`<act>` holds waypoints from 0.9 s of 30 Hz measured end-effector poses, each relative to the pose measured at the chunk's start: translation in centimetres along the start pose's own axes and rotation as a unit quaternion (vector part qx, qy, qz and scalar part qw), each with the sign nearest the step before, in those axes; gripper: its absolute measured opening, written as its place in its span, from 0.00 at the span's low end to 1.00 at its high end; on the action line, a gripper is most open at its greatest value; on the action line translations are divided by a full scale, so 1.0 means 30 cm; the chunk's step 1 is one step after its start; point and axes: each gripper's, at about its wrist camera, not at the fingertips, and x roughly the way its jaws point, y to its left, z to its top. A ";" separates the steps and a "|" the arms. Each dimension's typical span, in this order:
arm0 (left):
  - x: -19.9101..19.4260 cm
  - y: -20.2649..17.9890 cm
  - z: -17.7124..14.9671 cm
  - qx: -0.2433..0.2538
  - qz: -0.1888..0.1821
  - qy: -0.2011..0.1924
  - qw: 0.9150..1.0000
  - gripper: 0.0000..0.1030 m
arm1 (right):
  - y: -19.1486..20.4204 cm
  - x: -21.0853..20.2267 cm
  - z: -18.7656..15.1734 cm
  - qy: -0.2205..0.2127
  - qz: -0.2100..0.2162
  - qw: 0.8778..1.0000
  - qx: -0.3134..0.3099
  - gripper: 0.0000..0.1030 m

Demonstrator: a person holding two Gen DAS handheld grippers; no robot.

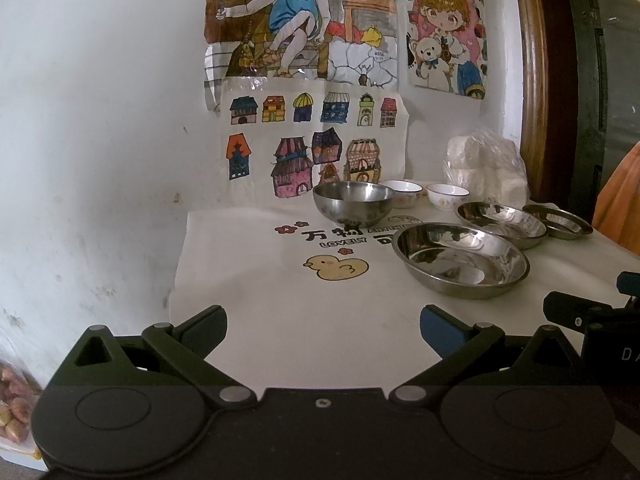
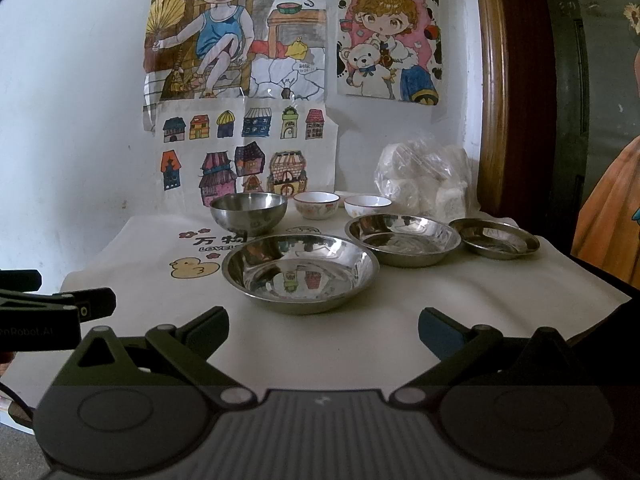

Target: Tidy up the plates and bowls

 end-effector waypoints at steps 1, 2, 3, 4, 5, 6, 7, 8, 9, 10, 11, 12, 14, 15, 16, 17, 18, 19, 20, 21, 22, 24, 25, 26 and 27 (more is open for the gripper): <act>0.000 0.000 -0.001 0.000 0.000 0.000 1.000 0.99 | 0.000 0.000 0.000 0.000 0.000 1.000 0.000 1.00; 0.000 -0.001 0.002 0.000 0.000 0.000 1.000 0.99 | 0.000 -0.001 0.000 0.000 0.000 1.000 0.000 1.00; 0.001 -0.001 0.005 0.000 0.000 0.000 1.000 0.99 | 0.000 0.000 0.000 0.000 0.001 1.000 0.000 1.00; 0.001 -0.001 0.005 0.000 0.000 0.000 1.000 0.99 | 0.000 0.000 0.000 0.000 0.000 1.000 0.000 1.00; 0.001 -0.001 0.003 0.000 0.000 0.000 1.000 0.99 | 0.001 0.000 0.001 0.000 0.000 1.000 0.000 1.00; 0.001 -0.001 0.005 0.000 0.000 0.000 1.000 0.99 | 0.001 0.000 0.001 0.000 0.000 1.000 0.000 1.00; 0.001 -0.001 -0.001 0.000 0.000 0.000 1.000 0.99 | 0.001 0.001 0.001 0.000 0.000 1.000 0.000 1.00; 0.001 -0.001 0.002 0.000 0.000 0.001 1.000 0.99 | 0.001 0.001 0.001 0.001 0.000 1.000 0.000 1.00; 0.019 -0.014 -0.021 0.000 0.000 0.001 1.000 0.99 | 0.002 0.001 0.001 0.001 0.000 1.000 0.000 1.00; 0.019 -0.014 -0.021 0.000 0.000 0.001 1.000 0.99 | 0.002 0.002 0.001 0.001 0.000 1.000 0.000 1.00; 0.022 -0.016 -0.031 0.000 0.000 0.001 1.000 0.99 | 0.002 0.002 0.002 0.001 0.000 1.000 0.000 1.00; 0.030 -0.020 -0.023 0.000 0.000 0.002 1.000 0.99 | 0.002 0.002 0.002 0.002 0.000 1.000 0.000 1.00; 0.049 -0.026 -0.043 0.000 0.000 0.003 1.000 0.99 | -0.001 0.005 -0.002 0.003 0.000 1.000 0.000 1.00; 0.041 -0.028 -0.054 0.000 0.000 0.003 1.000 0.99 | -0.002 0.006 -0.003 0.003 0.001 1.000 0.000 1.00; 0.045 -0.030 -0.060 0.000 0.000 0.003 1.000 0.99 | -0.003 0.005 0.000 0.003 0.000 1.000 0.000 1.00; 0.045 -0.025 -0.051 -0.001 0.000 0.003 1.000 0.99 | -0.004 0.004 0.002 0.003 0.000 1.000 0.000 1.00; 0.045 -0.024 -0.047 -0.001 0.000 0.003 1.000 0.99 | 0.003 0.009 0.000 0.003 0.000 1.000 0.000 1.00; 0.045 -0.023 -0.047 -0.001 0.000 0.003 1.000 0.99 | 0.004 0.009 0.001 0.003 0.000 1.000 0.000 1.00; 0.046 -0.027 -0.056 0.000 0.000 0.003 1.000 0.99 | 0.004 0.008 0.001 0.003 0.000 1.000 0.000 1.00; 0.045 -0.023 -0.047 -0.001 0.000 0.004 1.000 0.99 | 0.004 0.008 0.001 0.003 0.000 1.000 0.000 1.00; 0.045 -0.023 -0.046 -0.001 0.000 0.004 1.000 0.99 | 0.004 0.007 0.003 0.003 0.000 1.000 0.000 1.00; 0.045 -0.023 -0.045 -0.001 0.000 0.004 1.000 0.99 | 0.004 0.008 0.003 0.003 0.000 1.000 0.000 1.00; 0.046 -0.023 -0.045 -0.001 0.000 0.004 1.000 0.99 | 0.004 0.009 0.004 0.003 0.000 1.000 0.000 1.00; 0.049 -0.026 -0.039 -0.002 -0.001 0.005 1.000 0.99 | 0.004 0.010 0.003 0.003 0.000 1.000 0.000 1.00; 0.049 -0.025 -0.030 -0.002 -0.001 0.005 1.000 0.99 | 0.004 0.010 0.004 0.004 0.000 1.000 0.000 1.00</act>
